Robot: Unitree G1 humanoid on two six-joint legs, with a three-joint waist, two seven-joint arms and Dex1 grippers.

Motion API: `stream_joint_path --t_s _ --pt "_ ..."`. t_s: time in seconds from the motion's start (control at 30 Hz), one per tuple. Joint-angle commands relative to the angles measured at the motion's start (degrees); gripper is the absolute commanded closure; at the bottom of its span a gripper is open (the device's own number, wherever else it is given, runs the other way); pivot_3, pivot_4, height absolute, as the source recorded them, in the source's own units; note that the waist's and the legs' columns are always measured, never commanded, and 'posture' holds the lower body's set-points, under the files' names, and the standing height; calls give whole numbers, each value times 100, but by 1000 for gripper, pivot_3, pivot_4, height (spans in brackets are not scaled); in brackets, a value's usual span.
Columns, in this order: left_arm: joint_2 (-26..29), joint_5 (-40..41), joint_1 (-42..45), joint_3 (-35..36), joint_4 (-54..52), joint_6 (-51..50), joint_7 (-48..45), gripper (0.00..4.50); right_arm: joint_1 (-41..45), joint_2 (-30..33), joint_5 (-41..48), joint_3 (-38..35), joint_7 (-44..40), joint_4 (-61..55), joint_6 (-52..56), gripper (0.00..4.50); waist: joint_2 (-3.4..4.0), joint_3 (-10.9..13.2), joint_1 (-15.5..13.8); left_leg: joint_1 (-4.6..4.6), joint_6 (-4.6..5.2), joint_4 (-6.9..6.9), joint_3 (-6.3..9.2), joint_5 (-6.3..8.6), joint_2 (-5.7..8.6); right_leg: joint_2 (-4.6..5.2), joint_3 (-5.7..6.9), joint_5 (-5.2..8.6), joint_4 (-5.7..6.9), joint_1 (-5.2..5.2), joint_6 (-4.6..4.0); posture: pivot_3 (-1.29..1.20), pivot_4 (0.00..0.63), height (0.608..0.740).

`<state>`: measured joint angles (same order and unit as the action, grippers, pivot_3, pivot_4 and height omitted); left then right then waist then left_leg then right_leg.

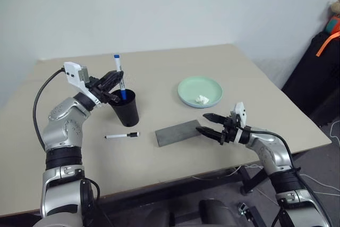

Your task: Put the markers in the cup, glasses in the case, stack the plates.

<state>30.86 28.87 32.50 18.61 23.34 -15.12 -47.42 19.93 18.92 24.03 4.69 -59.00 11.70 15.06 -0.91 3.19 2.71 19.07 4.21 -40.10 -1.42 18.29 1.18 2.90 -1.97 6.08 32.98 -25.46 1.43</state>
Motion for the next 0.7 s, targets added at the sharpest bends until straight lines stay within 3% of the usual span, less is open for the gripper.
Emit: stream_joint_path --t_s 0.03,0.3,0.6,0.7 --pt "27 123 26 120 -267 21 21 3677 172 -5 -5 -70 -45 -49 -130 587 0 0 1 0 -1 0 0 1 0 0 0 0 0 -1 0 0 0 728" --pt "32 174 38 86 -286 -5 20 1074 186 -26 15 -77 -31 -46 -127 587 0 0 0 0 -3 0 2 1 0 0 2 0 0 0 0 0 0 728" --pt "287 138 360 10 -248 -4 -196 1074 187 -43 17 -84 0 -57 -115 587 -2 1 1 2 -3 0 3 2 -1 -1 4 0 0 -1 0 0 0 728" --pt "735 265 622 -93 -409 -370 -730 1074 199 -32 17 -87 -4 -64 -111 587 -6 2 4 3 -3 0 3 2 -1 -2 6 0 0 -1 0 0 0 728"
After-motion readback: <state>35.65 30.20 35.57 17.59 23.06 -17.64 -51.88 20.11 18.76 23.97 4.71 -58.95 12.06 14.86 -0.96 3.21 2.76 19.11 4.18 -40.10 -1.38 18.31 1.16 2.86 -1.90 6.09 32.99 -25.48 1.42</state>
